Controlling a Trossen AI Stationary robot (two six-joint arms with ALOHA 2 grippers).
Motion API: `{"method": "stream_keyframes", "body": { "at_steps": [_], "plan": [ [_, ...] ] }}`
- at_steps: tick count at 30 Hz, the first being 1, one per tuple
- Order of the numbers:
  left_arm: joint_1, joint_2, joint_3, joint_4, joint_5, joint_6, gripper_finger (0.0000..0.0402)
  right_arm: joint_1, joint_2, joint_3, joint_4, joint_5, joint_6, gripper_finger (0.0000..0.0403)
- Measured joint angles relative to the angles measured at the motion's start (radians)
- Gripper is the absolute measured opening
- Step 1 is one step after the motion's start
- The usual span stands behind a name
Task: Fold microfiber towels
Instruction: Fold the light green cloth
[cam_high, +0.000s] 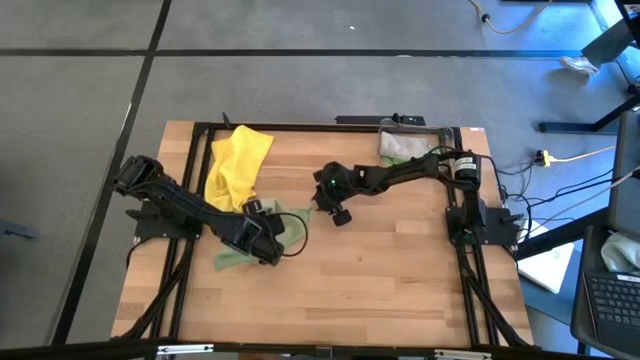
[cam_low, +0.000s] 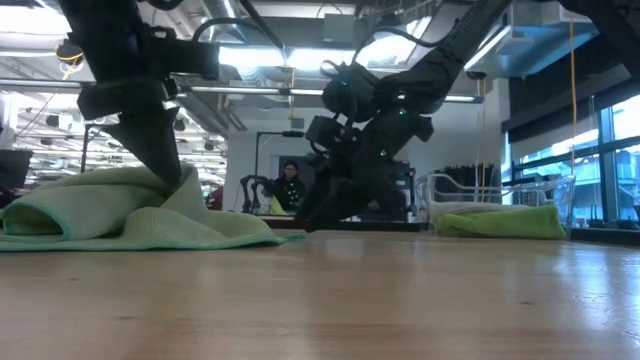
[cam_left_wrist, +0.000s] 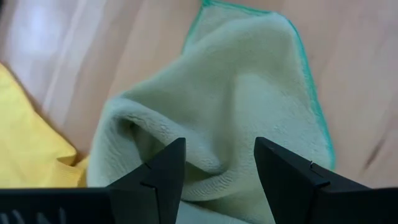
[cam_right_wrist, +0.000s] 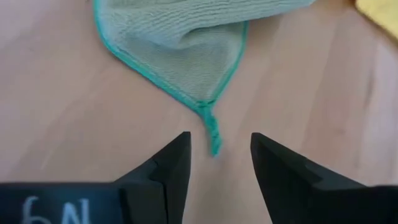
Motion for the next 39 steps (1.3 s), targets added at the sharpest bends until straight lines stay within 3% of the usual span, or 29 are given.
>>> {"method": "stream_keyframes", "body": {
  "at_steps": [5,13,23,26,31,39],
  "plan": [
    [0.001,0.0,0.0,-0.01,-0.053,0.002,0.0184,-0.019,0.0,0.0,-0.028,-0.07,0.038,0.0152],
    [0.001,0.0,0.0,-0.022,-0.074,-0.004,0.0185,-0.029,0.044,0.0,0.01,-0.086,0.076,0.0104],
    [0.001,0.0,0.0,-0.021,-0.079,-0.005,0.0185,-0.028,0.086,0.001,0.106,-0.095,0.138,0.0101],
    [0.0,0.0,0.0,-0.022,-0.08,-0.005,0.0185,-0.028,0.086,0.002,0.09,-0.093,0.135,0.0085],
    [-0.009,0.0,0.0,-0.022,-0.081,-0.005,0.0185,-0.027,0.085,0.005,0.035,-0.107,0.091,0.0013],
    [-0.034,0.0,0.0,-0.022,-0.082,-0.009,0.0185,-0.03,0.052,0.001,-0.08,-0.226,0.056,0.0005]
  ]
}}
